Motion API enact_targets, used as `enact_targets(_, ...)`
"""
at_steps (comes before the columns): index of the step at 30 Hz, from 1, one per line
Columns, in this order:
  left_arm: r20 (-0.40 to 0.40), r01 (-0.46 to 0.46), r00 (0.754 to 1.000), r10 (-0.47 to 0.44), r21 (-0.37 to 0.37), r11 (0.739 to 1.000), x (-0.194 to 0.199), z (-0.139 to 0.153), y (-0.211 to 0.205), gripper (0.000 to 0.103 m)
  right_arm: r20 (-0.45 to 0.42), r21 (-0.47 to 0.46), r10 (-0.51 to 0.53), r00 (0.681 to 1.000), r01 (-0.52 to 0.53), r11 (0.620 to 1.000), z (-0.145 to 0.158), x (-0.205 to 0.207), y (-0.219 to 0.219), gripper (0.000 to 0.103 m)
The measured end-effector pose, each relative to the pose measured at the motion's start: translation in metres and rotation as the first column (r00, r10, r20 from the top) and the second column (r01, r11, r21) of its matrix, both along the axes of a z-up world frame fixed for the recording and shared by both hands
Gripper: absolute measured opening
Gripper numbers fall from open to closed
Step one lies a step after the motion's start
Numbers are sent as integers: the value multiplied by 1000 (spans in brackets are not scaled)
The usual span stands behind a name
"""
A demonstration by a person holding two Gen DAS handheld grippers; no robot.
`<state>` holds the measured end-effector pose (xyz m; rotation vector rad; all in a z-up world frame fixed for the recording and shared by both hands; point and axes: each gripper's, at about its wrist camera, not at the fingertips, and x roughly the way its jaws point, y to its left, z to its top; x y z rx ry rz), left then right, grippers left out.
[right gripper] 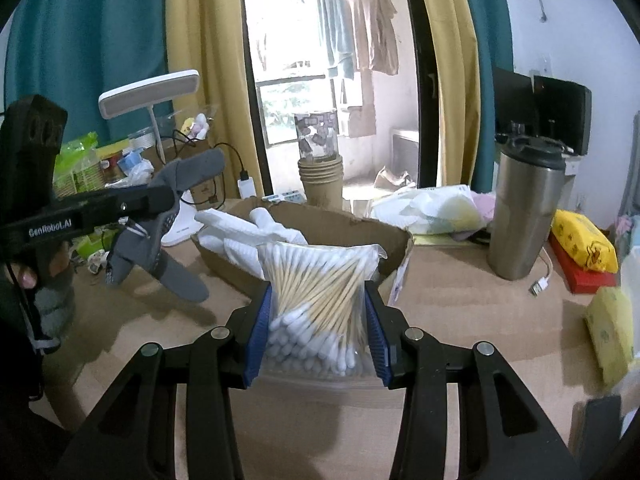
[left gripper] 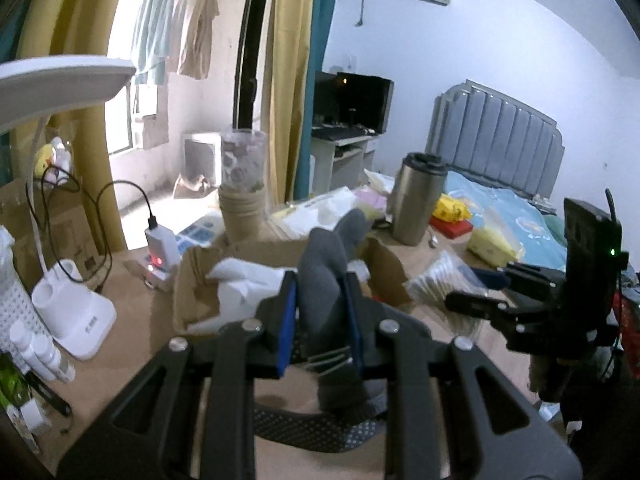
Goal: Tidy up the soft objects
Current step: 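Carry the grey socks and cotton swab bag over the box with both tools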
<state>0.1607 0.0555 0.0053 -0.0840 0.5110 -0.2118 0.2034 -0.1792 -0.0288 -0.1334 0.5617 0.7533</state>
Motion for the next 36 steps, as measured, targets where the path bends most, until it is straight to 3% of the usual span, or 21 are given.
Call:
enact_targets(23, 107, -33, 994, 34, -5, 999, 46, 29, 20, 25, -24, 44, -15, 1000, 16, 999, 2, 42, 18, 46)
enact_targets(36, 32, -4, 999, 4, 9, 1000, 93, -10, 7, 25, -57, 75, -26, 998, 31, 997, -4, 63, 26, 46)
